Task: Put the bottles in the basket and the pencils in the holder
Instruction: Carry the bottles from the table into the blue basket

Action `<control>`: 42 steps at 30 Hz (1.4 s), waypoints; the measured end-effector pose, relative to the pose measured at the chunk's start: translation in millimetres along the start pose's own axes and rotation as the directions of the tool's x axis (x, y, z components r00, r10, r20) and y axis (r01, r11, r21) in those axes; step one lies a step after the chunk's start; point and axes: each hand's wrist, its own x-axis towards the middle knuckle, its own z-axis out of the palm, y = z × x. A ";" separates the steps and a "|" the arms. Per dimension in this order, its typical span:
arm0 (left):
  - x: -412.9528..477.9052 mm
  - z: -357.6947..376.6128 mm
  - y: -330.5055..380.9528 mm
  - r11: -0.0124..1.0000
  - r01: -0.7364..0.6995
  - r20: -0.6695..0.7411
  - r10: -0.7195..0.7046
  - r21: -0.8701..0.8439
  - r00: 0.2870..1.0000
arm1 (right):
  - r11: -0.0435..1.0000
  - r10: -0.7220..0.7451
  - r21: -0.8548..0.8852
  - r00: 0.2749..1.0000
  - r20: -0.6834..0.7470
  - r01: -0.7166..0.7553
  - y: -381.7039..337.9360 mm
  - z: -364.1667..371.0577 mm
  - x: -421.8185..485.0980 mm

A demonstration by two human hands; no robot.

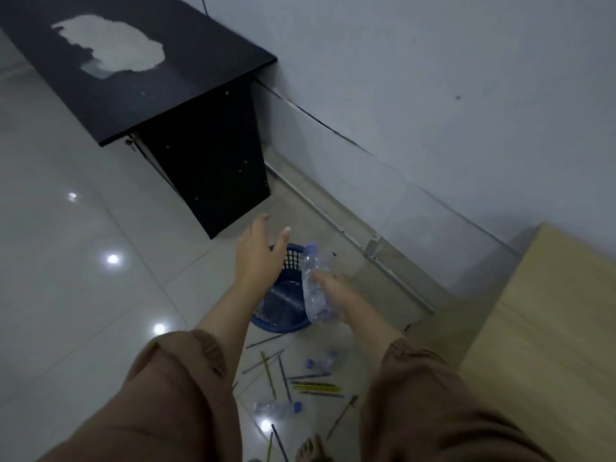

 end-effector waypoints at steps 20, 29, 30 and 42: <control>22.6 79.2 -110.6 0.987 0.156 0.177 -0.160 0.033 0.971 | 0.987 0.134 -0.076 0.986 -0.104 -0.142 64.8 19.1 145.2; -9.9 91.5 -84.4 0.991 0.137 0.243 -0.133 0.002 0.961 | 0.995 0.079 -0.059 0.994 -0.078 -0.083 56.7 5.4 92.2; -16.0 90.9 -81.1 0.992 0.130 0.247 -0.127 0.006 0.961 | 0.996 0.078 -0.040 0.994 -0.081 -0.081 56.3 4.5 84.9; -121.7 77.7 -44.2 0.997 0.064 0.251 -0.050 -0.045 0.967 | 0.998 -0.022 0.050 0.971 -0.237 0.034 81.2 -15.3 -24.8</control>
